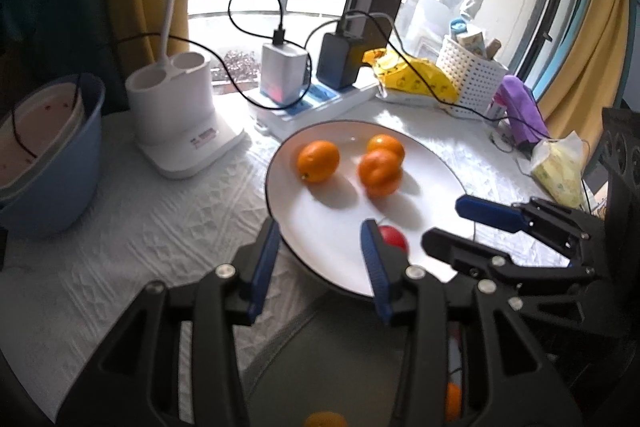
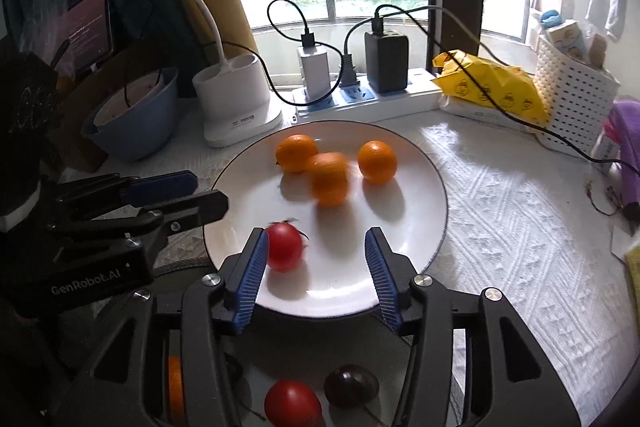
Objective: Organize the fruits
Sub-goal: 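Carry the orange and tomato onto the white plate and open both grippers, then withdraw both open grippers from the plate back over the mat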
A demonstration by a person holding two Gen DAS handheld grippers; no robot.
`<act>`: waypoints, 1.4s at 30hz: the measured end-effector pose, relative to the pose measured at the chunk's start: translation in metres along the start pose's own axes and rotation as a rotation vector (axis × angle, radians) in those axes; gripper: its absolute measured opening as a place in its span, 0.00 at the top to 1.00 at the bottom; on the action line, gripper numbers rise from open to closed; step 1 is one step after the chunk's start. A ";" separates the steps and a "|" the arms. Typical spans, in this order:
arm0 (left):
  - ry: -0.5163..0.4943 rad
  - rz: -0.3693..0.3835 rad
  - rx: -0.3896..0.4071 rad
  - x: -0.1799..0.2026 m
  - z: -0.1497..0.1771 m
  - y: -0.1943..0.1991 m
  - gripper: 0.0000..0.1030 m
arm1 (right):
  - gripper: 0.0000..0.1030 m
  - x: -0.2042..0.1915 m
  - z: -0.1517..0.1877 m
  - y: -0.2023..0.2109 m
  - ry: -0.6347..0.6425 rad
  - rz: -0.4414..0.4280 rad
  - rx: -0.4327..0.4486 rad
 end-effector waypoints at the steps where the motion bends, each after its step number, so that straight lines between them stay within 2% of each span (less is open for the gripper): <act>1: 0.002 -0.003 0.002 0.000 0.001 0.003 0.58 | 0.49 0.000 0.001 0.003 -0.001 0.004 0.002; 19: 0.002 -0.046 0.098 0.008 0.030 0.074 0.55 | 0.49 -0.023 0.014 0.059 0.026 0.002 0.054; 20: -0.001 -0.046 0.105 0.008 0.032 0.078 0.50 | 0.49 -0.025 0.015 0.062 0.028 0.003 0.057; 21: -0.005 -0.047 0.110 0.009 0.034 0.081 0.39 | 0.49 -0.026 0.017 0.064 0.029 0.005 0.058; 23: -0.003 -0.049 0.121 0.010 0.039 0.089 0.33 | 0.49 -0.027 0.020 0.070 0.032 0.009 0.063; 28: -0.001 -0.050 0.129 0.012 0.050 0.104 0.33 | 0.49 -0.031 0.027 0.084 0.031 0.016 0.073; 42: -0.005 -0.071 0.089 0.024 0.088 0.118 0.33 | 0.49 -0.035 0.052 0.104 0.029 0.016 0.078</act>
Point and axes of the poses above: each gripper's, at about its wrist camera, not at the fingertips, and y roughly against the way its jaws point, x to its right, z to its underside, the point moved 1 cm from there along -y, roughly the way its jaws point
